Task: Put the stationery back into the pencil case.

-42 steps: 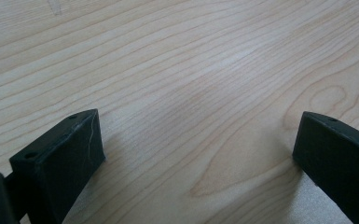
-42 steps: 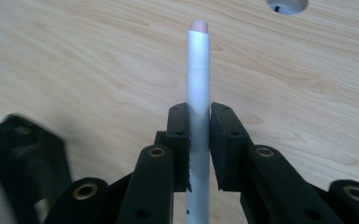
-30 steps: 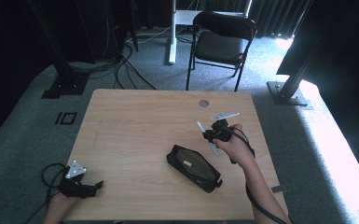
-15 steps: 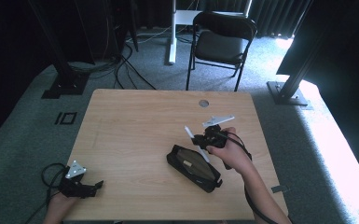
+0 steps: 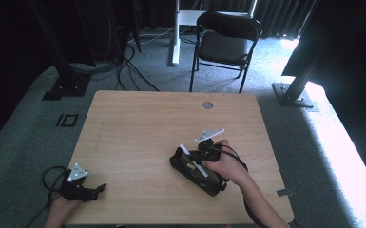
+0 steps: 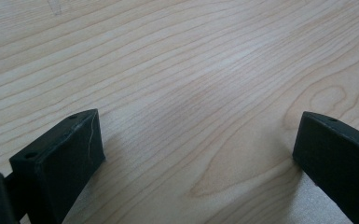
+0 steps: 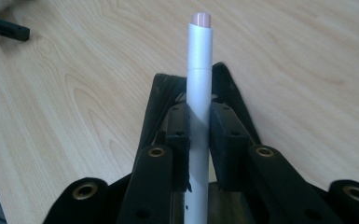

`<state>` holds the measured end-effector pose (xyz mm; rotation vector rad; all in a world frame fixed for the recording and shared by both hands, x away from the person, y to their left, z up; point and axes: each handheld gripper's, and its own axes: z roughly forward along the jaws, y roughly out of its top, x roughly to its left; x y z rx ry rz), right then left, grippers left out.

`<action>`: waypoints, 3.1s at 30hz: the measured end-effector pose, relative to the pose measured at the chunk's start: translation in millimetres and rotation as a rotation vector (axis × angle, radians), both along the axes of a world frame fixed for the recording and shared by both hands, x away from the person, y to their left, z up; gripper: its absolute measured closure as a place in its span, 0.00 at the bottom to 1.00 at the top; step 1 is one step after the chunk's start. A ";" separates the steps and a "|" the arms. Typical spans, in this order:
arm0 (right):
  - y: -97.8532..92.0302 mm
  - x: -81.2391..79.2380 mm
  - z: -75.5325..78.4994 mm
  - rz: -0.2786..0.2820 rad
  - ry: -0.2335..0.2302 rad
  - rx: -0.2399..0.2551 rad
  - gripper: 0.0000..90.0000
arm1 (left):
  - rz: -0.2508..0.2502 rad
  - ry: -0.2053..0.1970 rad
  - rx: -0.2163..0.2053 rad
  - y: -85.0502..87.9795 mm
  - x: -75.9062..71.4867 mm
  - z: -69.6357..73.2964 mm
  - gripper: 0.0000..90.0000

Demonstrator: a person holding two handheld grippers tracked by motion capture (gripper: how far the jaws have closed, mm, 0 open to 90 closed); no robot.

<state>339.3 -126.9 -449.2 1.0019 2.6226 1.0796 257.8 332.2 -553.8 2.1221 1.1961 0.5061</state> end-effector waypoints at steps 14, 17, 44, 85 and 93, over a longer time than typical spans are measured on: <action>12.7 -3.9 -30.7 0.059 0.062 -0.119 0.87 | 0.000 0.000 0.000 0.0 0.0 0.0 0.02; 13.5 -3.3 -32.6 0.056 0.068 -0.128 0.87 | 0.000 0.000 0.000 -0.1 0.0 0.0 0.02; 9.9 0.9 -31.3 0.052 0.081 -0.106 0.83 | 0.000 0.000 0.000 0.0 0.0 0.0 0.02; -74.4 28.0 -16.5 -0.350 -0.123 0.087 0.52 | -0.001 0.000 0.001 0.0 -0.1 -0.1 0.02; -95.4 28.2 -33.1 -0.443 -0.124 0.075 0.44 | 0.000 0.000 0.001 0.0 -0.1 -0.1 0.02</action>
